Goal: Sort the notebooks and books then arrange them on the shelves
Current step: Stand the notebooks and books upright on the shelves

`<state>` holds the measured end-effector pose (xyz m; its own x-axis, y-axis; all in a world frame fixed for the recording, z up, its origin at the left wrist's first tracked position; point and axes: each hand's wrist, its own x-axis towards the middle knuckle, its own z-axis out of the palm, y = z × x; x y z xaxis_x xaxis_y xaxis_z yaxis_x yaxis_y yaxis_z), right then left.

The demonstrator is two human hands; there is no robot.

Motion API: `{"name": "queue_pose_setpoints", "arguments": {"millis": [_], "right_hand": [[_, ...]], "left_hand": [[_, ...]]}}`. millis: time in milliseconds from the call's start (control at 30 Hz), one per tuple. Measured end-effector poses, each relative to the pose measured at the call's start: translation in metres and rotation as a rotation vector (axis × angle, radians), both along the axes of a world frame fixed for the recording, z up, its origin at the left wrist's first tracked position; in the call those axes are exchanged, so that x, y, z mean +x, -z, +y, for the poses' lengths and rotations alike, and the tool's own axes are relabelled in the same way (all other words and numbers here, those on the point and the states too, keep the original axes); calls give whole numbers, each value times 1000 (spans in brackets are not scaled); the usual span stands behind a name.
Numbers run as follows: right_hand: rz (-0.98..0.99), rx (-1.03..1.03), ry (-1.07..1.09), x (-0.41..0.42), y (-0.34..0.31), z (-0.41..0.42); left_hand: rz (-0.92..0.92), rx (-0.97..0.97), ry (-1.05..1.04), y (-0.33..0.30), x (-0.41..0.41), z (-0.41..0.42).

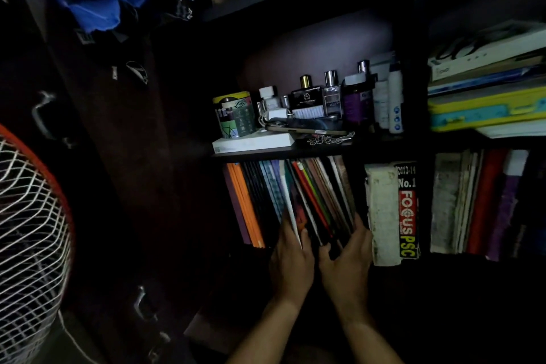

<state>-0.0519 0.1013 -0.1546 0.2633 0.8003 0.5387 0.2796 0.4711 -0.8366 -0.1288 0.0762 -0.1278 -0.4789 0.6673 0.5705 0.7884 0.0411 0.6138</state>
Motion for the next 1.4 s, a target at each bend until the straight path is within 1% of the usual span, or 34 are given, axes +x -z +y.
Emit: {"name": "queue_pose_setpoints", "arguments": {"millis": [67, 133, 200, 267, 367, 467, 533, 633, 700, 800, 867, 933, 1000, 1067, 1133, 1200, 1300, 1333, 1400], "right_hand": [[0, -26, -30, -2, 3, 2], [-22, -97, -47, -1, 6, 9], [-6, -210, -69, 1, 4, 15], [0, -269, -73, 3, 3, 19], [-38, -263, -63, 3, 5, 20], [4, -203, -112, 7, 3, 17], [10, -172, -140, 9, 3, 17], [0, -171, -150, 10, 5, 18], [0, -191, -149, 10, 4, 18], [12, -238, -151, 10, 4, 18], [-3, -221, -123, 11, 5, 20], [-98, -189, -112, 14, 7, 24], [-243, -154, -134, 21, 9, 31], [-341, -172, -183, 25, 9, 39], [-333, -215, -258, 30, 11, 44], [-281, -255, -335, 34, 10, 48], [-215, -281, -418, 39, 11, 54], [-195, -295, -434, 39, 11, 55], [-199, -324, -449, 38, 11, 56]], "left_hand": [[-40, 29, 28, -9, -3, 14], [-70, 69, 48, -1, 2, 24], [-163, 49, 114, 10, 10, 19], [-295, -3, 202, 18, 11, 17], [-368, -21, 278, 26, 1, 26], [-451, -23, 264, 26, 0, 29], [-490, 9, 254, 25, -1, 30], [-533, 7, 282, 19, -1, 27], [-525, 6, 302, 16, -1, 26], [-464, 2, 293, 15, -5, 24], [-453, -22, 284, 17, -8, 30], [-436, -23, 256, 17, -10, 36], [-405, -2, 232, 13, -9, 39], [-390, 13, 242, 11, -8, 43], [-400, 38, 250, 11, -4, 46], [-376, 117, 175, 12, 0, 42], [-234, 213, -92, 15, 4, 28], [-175, 247, -142, 13, 4, 24], [-90, 267, -127, 12, 3, 20]]}}
